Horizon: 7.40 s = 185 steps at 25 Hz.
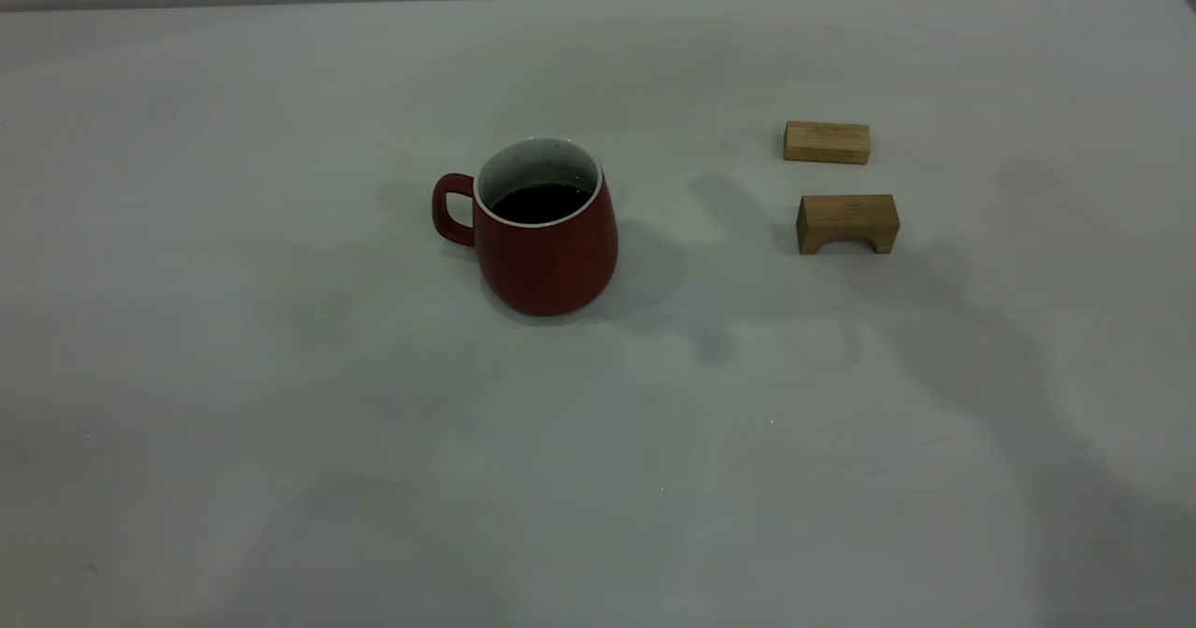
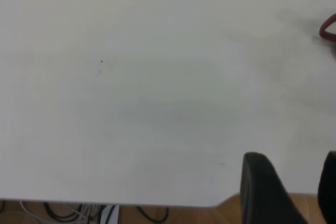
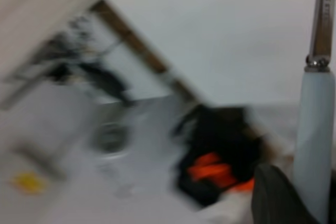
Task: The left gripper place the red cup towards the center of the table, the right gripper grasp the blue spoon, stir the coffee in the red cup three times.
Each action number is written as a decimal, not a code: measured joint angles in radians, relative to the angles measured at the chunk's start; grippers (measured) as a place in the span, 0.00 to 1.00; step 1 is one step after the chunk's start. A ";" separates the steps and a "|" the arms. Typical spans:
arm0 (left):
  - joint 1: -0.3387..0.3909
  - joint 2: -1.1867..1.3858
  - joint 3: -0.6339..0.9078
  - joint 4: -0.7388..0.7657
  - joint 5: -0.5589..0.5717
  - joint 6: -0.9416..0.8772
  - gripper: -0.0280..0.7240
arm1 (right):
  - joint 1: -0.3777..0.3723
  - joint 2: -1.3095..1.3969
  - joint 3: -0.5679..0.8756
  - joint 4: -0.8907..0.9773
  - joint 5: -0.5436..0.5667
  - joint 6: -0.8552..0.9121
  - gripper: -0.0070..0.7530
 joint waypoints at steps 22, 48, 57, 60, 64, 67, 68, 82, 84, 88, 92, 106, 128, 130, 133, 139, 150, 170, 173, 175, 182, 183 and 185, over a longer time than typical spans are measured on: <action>0.000 0.000 0.000 0.000 0.000 0.000 0.48 | 0.088 0.206 -0.024 0.415 -0.001 0.464 0.19; 0.000 0.000 0.000 0.000 0.000 0.000 0.48 | -0.047 0.508 -0.238 0.276 0.119 0.491 0.19; 0.000 0.000 0.000 0.000 0.000 0.000 0.48 | 0.028 0.509 -0.246 0.359 0.117 0.417 0.19; 0.000 0.000 0.000 0.000 0.000 0.000 0.48 | 0.014 0.509 -0.247 0.354 0.111 0.309 0.19; 0.000 0.000 0.000 0.000 0.000 0.000 0.48 | -0.024 0.509 -0.247 0.278 0.106 0.408 0.19; 0.000 0.000 0.000 0.000 0.000 0.000 0.48 | -0.035 0.509 -0.247 0.244 0.106 0.563 0.19; 0.000 0.000 0.000 0.000 0.000 0.000 0.48 | -0.033 0.509 -0.247 0.241 0.106 0.593 0.19; 0.000 0.000 0.000 0.000 0.000 0.000 0.48 | -0.017 0.509 -0.247 0.311 0.108 0.261 0.19; 0.000 0.000 0.000 0.000 0.000 0.000 0.48 | -0.031 0.509 -0.247 0.278 0.108 0.336 0.19; 0.000 0.000 0.000 0.000 0.000 0.000 0.48 | -0.031 0.509 -0.247 0.231 0.108 0.513 0.18; 0.000 0.000 0.000 0.000 0.000 0.000 0.48 | 0.009 0.509 -0.247 0.232 0.109 0.589 0.18; 0.000 0.000 0.000 0.000 0.000 0.000 0.48 | -0.020 0.509 -0.248 0.219 0.100 0.320 0.18; 0.000 0.000 0.000 0.000 0.000 0.000 0.48 | -0.015 0.516 -0.248 0.114 0.152 0.000 0.58; 0.000 0.000 0.000 0.000 0.000 0.000 0.48 | -0.015 0.502 -0.248 0.056 0.152 -0.008 0.60; 0.000 0.000 0.000 0.000 0.000 0.000 0.48 | -0.015 0.452 -0.248 -0.041 0.153 -0.010 0.60; 0.000 0.000 0.000 0.000 0.000 0.000 0.48 | -0.015 0.285 -0.248 -0.365 0.174 -0.010 0.60; 0.000 0.000 0.000 0.000 0.000 0.000 0.48 | -0.015 -0.137 -0.248 -0.858 0.317 -0.281 0.57; 0.000 0.000 0.000 0.000 0.000 0.000 0.48 | -0.015 -1.068 0.339 -1.192 0.346 -0.368 0.42; 0.000 0.000 0.000 0.000 0.000 0.000 0.48 | -0.015 -1.263 0.433 -1.197 0.346 -0.410 0.39; 0.000 0.000 0.000 0.000 0.000 0.000 0.48 | -0.025 -1.399 0.485 -1.197 0.346 -0.427 0.38; 0.000 0.000 0.000 0.000 0.000 0.000 0.48 | -0.159 -1.751 0.674 -1.260 0.346 -0.432 0.33; 0.000 0.000 0.000 0.000 0.000 0.000 0.48 | -0.173 -1.781 0.708 -1.271 0.341 -0.426 0.33; 0.000 0.000 0.000 0.000 0.000 0.000 0.48 | -0.197 -1.839 0.768 -1.286 0.303 -0.402 0.33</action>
